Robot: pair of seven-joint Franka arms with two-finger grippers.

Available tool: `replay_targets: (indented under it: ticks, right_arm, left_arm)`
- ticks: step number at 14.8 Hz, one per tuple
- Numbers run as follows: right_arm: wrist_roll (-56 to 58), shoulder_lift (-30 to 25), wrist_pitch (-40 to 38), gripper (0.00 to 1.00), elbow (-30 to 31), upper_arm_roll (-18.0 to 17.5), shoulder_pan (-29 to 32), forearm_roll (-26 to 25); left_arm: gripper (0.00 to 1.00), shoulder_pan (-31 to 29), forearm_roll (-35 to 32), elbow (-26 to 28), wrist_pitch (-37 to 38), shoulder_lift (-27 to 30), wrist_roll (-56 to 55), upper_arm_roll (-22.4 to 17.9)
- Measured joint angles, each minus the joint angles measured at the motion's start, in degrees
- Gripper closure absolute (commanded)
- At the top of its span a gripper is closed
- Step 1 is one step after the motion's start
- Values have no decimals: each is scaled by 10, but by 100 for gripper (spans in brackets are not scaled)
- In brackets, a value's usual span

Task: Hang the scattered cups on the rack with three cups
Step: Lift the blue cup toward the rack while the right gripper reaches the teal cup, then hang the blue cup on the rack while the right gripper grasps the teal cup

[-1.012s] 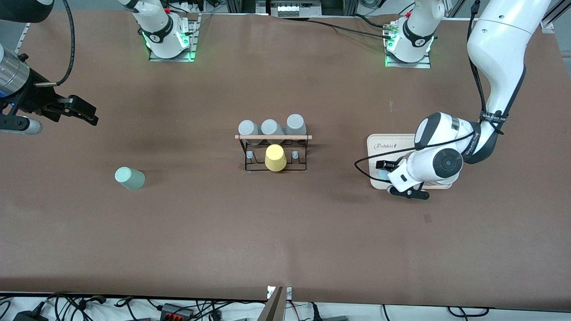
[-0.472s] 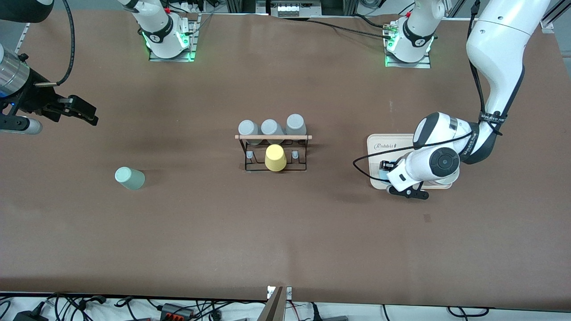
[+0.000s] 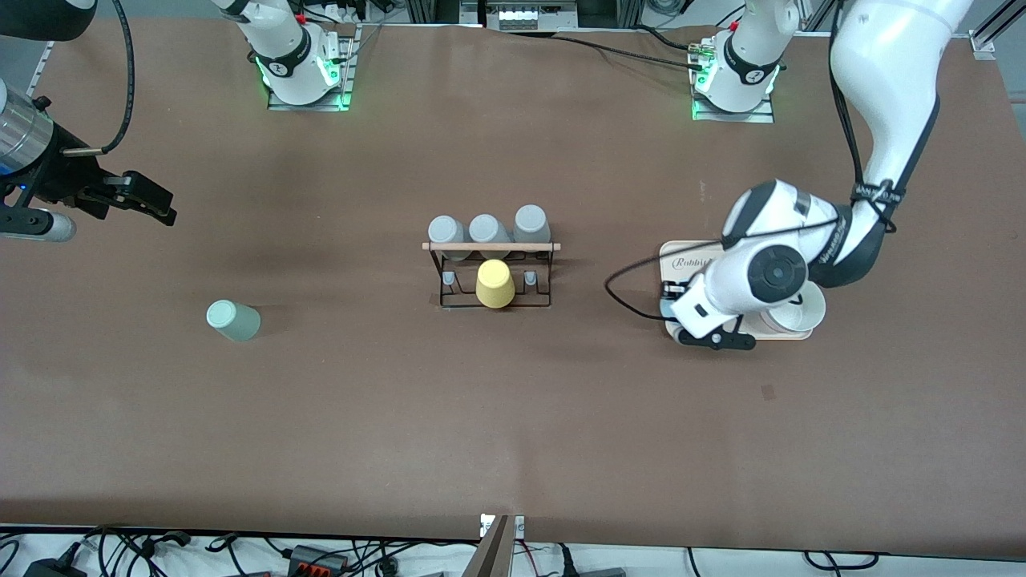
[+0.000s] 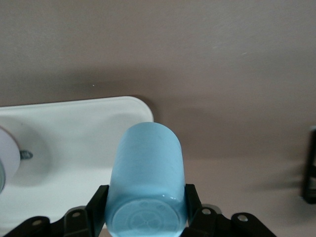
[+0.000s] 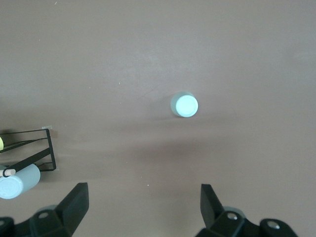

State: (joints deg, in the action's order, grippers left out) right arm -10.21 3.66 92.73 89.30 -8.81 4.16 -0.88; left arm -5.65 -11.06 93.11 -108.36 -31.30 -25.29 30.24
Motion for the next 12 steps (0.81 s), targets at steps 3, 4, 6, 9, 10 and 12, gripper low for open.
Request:
replay_targets:
  ticks: [3,4,6,9,10,12]
  right_arm:
    - [-1,3,0,0,2,1,1,0]
    - [-1,7,0,0,4,1,1,-3]
    - [-1,21,2,0,8,1,1,-21]
    - [-1,57,24,0,25,3,8,-36]
    - [-1,69,42,0,35,4,15,-36]
    - [9,92,93,0,62,6,28,-37]
  left_arm:
    - [100,49,11,-63,39,0,-77,2]
    - [100,68,22,-78,39,-2,-112,2]
    - [100,103,33,-110,39,-6,-177,2]
    - [100,134,70,-162,39,-22,-219,2]
    - [100,142,81,-178,39,-28,-234,2]
    - [100,160,87,-194,38,-39,-253,2]
